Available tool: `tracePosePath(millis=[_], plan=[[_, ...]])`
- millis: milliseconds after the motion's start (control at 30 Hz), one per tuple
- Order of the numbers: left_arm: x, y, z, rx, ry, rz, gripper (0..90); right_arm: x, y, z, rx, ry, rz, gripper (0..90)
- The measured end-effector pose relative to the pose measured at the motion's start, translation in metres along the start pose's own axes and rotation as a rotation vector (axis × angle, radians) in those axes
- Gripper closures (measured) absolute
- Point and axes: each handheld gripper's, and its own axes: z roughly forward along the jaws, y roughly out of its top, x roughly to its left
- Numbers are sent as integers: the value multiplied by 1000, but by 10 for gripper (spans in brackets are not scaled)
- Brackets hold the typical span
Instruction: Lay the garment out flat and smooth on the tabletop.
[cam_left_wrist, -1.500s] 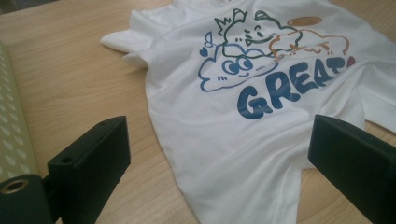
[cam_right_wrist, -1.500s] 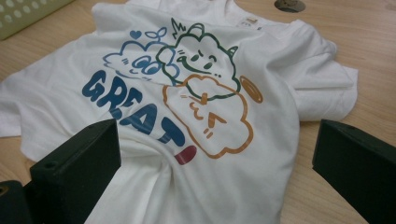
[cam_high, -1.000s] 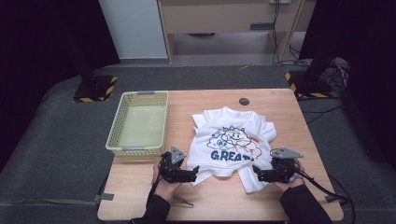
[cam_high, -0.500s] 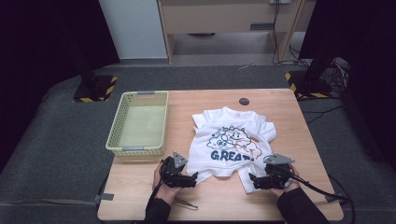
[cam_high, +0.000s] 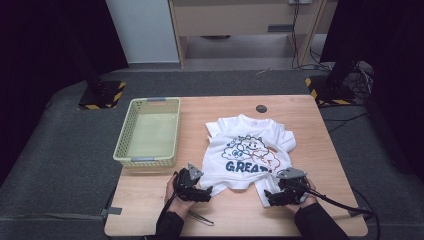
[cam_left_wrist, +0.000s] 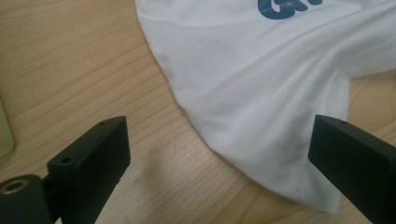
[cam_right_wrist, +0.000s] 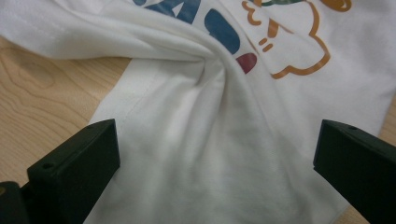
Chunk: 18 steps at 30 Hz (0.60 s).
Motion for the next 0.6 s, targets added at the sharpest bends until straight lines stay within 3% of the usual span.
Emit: tracePosePath(millis=[333, 600], plan=[[-3, -1, 4, 29, 7, 28, 51, 4, -2, 3, 28, -2, -39, 5], [-2, -3, 5, 44, 1, 21, 48, 4, -4, 2, 24, 1, -59, 4]])
